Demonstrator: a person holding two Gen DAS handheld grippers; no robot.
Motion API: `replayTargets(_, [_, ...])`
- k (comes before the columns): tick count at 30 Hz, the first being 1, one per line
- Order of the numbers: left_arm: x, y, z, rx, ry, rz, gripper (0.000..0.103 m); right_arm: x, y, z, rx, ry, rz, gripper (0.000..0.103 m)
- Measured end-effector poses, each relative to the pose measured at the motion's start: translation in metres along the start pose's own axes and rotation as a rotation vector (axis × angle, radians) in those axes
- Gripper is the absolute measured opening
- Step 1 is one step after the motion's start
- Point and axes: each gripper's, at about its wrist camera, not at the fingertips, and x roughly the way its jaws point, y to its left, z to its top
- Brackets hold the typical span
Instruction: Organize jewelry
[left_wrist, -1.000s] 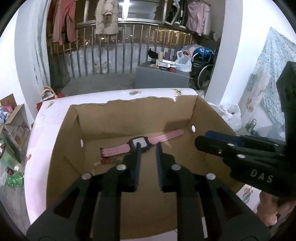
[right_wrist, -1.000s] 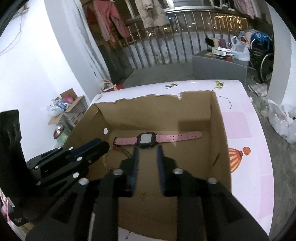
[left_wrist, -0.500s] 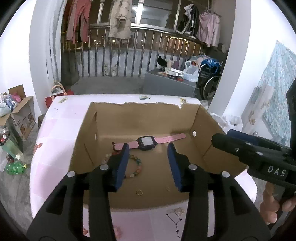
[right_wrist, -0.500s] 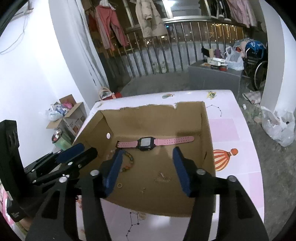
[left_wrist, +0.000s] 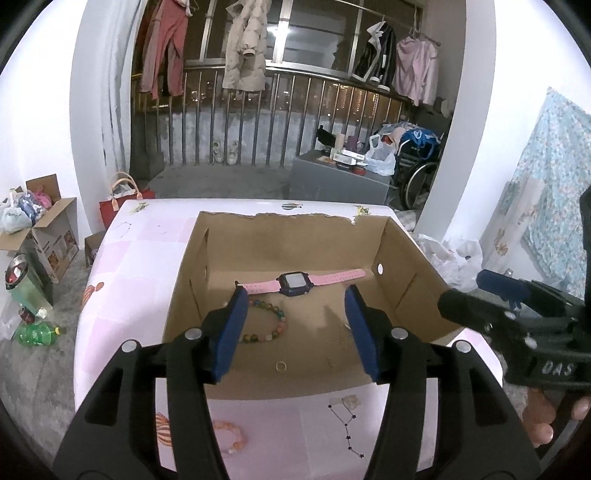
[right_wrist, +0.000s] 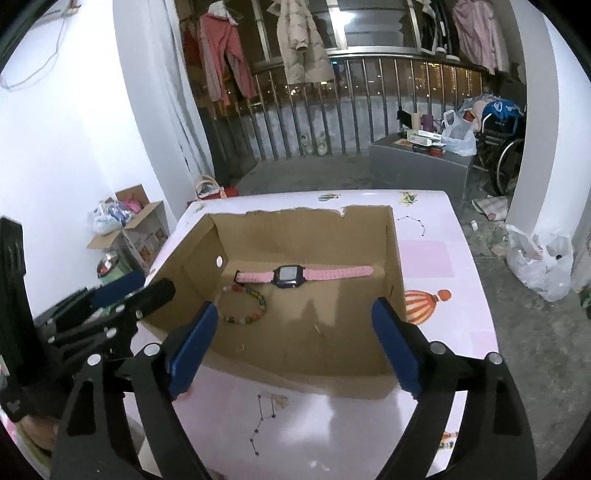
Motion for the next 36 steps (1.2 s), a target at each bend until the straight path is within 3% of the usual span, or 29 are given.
replayTargets(9, [-0.008,0.001,-0.005,0.0,-0.012,0.0,0.052,-0.013,0.018,-0.018,-0.089,0.045,-0.035,0.096])
replayTargets(21, [-0.014,0.007,-0.008,-0.026,-0.019,0.01,0.052,-0.007,0.038,-0.038,-0.187,0.13,-0.116,0.096])
replayTargets(31, [-0.017,0.011,-0.008,-0.035,-0.017,0.014,0.052,-0.006,0.047,-0.045,-0.266,0.11,-0.212,0.096])
replayTargets(36, [-0.018,0.012,-0.008,-0.035,-0.018,0.015,0.052,-0.008,0.048,-0.044,-0.279,0.098,-0.193,0.096])
